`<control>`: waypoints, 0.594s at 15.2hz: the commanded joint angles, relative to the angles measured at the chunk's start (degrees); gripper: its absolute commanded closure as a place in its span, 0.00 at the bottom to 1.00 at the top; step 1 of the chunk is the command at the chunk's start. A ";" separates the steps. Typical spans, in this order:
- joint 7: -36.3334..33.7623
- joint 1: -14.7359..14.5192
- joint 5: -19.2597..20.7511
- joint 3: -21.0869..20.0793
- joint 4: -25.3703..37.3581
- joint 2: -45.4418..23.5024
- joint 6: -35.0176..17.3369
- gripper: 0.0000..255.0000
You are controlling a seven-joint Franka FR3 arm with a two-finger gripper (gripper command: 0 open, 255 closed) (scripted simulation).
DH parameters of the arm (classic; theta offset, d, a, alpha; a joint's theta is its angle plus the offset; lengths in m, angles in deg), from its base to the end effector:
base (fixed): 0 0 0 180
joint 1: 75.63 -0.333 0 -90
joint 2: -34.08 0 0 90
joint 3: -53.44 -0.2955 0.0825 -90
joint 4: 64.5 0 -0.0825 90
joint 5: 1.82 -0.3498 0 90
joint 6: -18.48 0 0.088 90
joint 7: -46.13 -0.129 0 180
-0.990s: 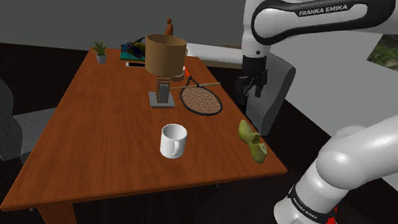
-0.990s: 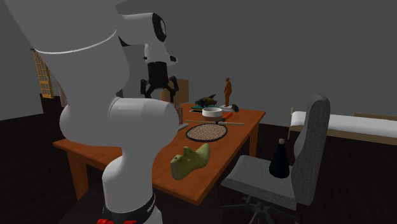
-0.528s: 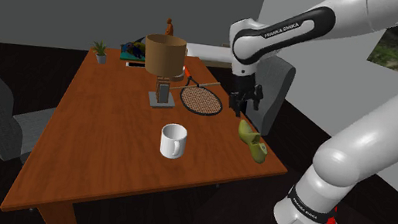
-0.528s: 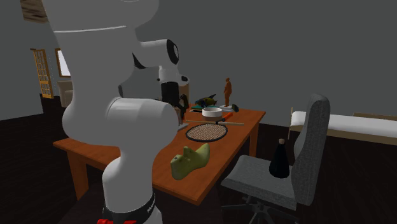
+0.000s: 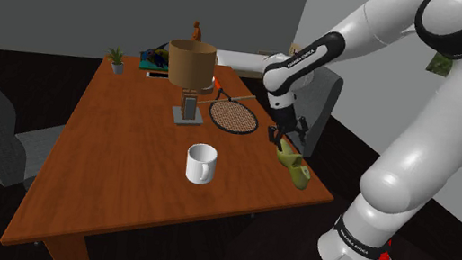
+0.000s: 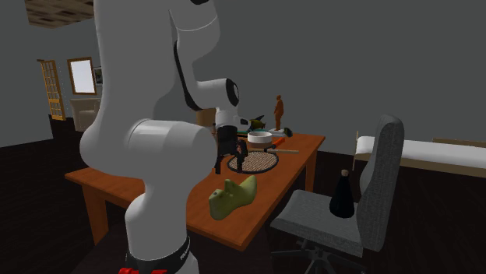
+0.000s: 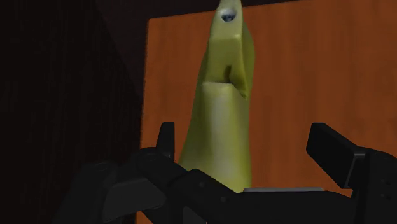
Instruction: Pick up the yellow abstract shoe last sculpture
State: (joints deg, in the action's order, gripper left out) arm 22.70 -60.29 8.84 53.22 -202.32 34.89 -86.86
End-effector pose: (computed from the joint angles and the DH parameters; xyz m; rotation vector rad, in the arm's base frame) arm 0.3674 -0.1186 0.2752 2.7214 -0.8010 -0.7845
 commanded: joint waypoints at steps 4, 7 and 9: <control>-3.22 1.64 1.27 1.69 0.18 -6.23 -2.68 0.00; -3.63 1.68 1.44 1.74 -0.11 -8.23 -4.94 0.00; -3.90 1.71 1.56 1.77 -0.24 -9.61 -6.43 0.00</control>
State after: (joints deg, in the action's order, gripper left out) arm 19.00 -58.58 10.35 55.00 -202.36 25.98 -92.40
